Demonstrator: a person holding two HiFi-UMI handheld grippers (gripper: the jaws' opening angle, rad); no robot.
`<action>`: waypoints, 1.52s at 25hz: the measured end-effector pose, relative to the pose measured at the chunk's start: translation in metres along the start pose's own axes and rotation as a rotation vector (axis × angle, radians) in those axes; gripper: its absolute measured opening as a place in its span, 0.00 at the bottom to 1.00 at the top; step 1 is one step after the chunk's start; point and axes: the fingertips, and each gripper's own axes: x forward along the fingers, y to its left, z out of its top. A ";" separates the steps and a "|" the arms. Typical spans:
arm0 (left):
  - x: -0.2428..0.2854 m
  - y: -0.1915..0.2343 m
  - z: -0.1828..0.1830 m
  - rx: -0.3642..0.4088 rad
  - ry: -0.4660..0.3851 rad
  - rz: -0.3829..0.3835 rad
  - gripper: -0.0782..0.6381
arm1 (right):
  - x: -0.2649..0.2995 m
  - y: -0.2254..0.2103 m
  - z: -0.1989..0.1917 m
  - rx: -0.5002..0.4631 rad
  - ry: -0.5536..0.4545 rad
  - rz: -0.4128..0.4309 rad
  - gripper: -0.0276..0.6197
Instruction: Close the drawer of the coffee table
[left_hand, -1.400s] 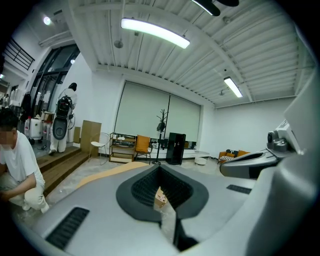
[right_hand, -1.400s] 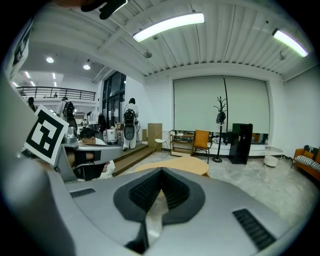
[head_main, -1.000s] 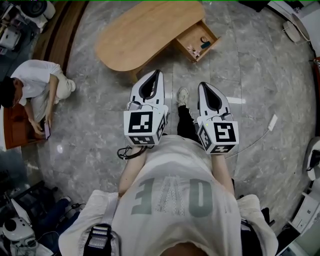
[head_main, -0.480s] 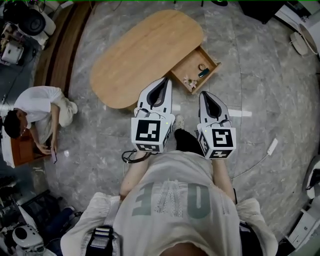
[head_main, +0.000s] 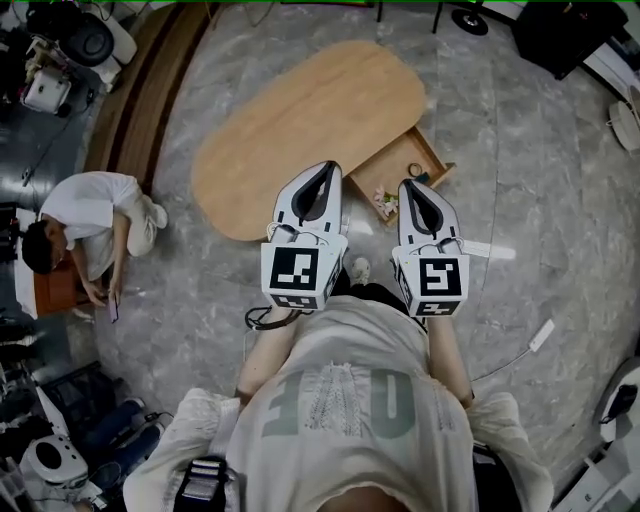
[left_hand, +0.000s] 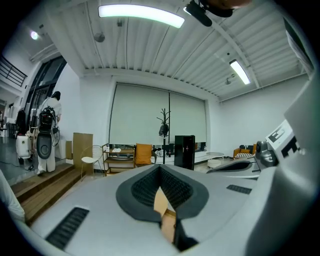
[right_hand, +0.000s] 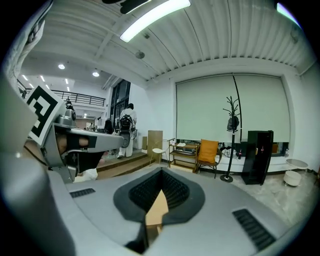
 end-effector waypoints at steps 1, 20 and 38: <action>0.004 0.002 0.003 0.000 -0.004 0.002 0.12 | 0.003 -0.001 0.004 -0.002 -0.010 0.001 0.05; 0.056 -0.006 0.030 0.015 -0.070 -0.127 0.12 | 0.032 -0.025 0.037 0.157 -0.096 -0.034 0.05; 0.203 0.016 -0.144 -0.083 -0.036 -0.204 0.12 | 0.170 -0.104 -0.109 0.276 -0.019 -0.123 0.05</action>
